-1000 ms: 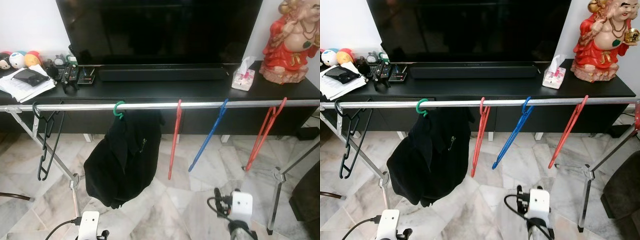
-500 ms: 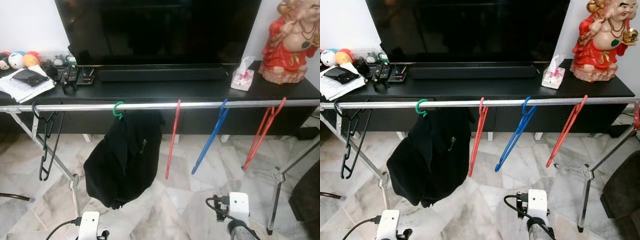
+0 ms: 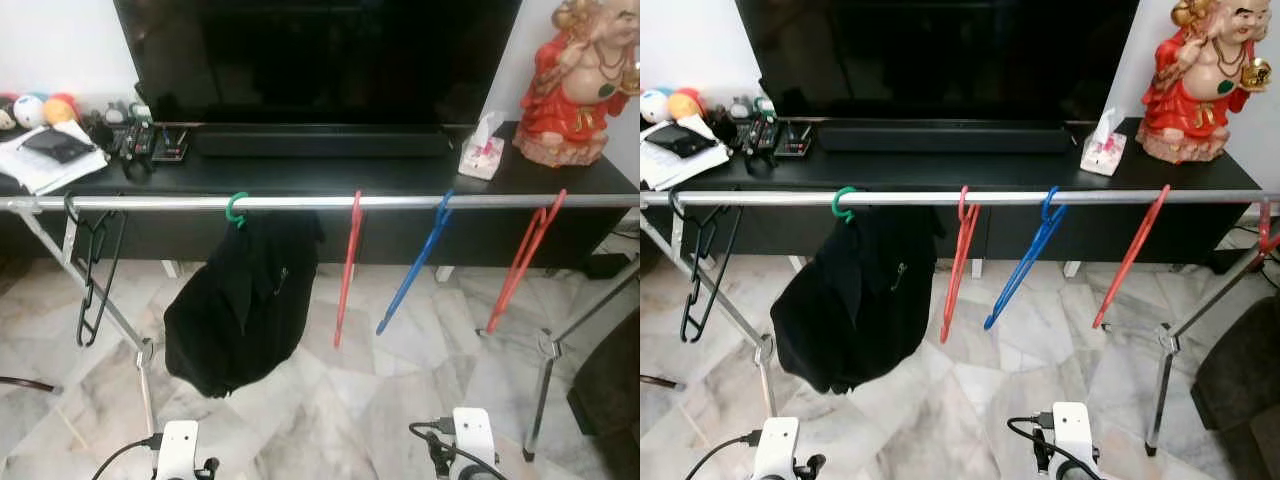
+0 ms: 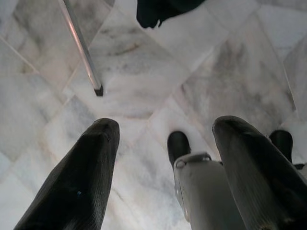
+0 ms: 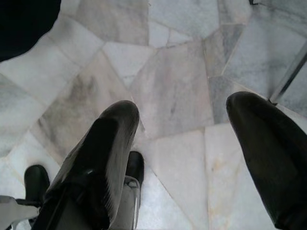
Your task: Hang hanger
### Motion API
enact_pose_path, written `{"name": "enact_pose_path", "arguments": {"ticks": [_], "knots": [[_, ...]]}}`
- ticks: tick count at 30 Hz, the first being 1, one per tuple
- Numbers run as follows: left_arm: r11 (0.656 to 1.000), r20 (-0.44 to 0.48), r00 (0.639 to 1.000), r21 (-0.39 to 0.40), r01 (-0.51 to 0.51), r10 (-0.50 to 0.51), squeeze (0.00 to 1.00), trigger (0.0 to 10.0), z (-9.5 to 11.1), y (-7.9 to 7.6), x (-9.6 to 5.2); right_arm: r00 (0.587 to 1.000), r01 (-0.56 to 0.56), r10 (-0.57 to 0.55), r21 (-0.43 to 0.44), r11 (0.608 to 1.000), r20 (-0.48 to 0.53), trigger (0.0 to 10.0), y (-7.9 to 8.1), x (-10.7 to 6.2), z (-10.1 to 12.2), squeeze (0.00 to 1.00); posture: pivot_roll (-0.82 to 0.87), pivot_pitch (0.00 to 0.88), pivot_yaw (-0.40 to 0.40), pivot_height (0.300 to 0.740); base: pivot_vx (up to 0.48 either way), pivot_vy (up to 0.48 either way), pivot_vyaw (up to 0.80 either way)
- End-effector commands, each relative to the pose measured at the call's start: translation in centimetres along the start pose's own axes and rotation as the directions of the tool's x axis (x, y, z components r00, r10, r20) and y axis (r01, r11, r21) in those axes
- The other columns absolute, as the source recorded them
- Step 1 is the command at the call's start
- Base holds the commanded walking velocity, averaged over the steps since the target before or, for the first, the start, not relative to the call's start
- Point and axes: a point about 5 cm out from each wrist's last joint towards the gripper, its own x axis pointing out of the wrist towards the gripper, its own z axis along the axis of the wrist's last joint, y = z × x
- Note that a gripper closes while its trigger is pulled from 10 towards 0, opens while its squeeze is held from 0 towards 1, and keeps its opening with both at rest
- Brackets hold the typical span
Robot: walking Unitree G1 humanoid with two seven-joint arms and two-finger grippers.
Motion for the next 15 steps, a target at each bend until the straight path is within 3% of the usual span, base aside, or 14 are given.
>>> {"name": "enact_pose_path", "arguments": {"ticks": [1,15], "knots": [[1.0,-0.027,1.0,-0.014,-0.008,0.008,0.0,10.0,-0.8,0.1,-0.2,0.999,0.009,-0.008,0.028,1.0,-0.033,10.0,0.2,-0.1,-0.6,0.0,-0.05,0.0,-0.017,0.74,-0.307,0.0,0.0],[1.0,-0.034,0.999,-0.01,-0.009,0.009,0.0,10.0,-1.1,0.2,-0.3,0.997,0.008,-0.005,0.027,1.0,-0.076,10.0,0.6,-0.4,-1.7,0.0,-0.05,0.0,-0.021,0.74,-0.351,0.0,0.0]]}}
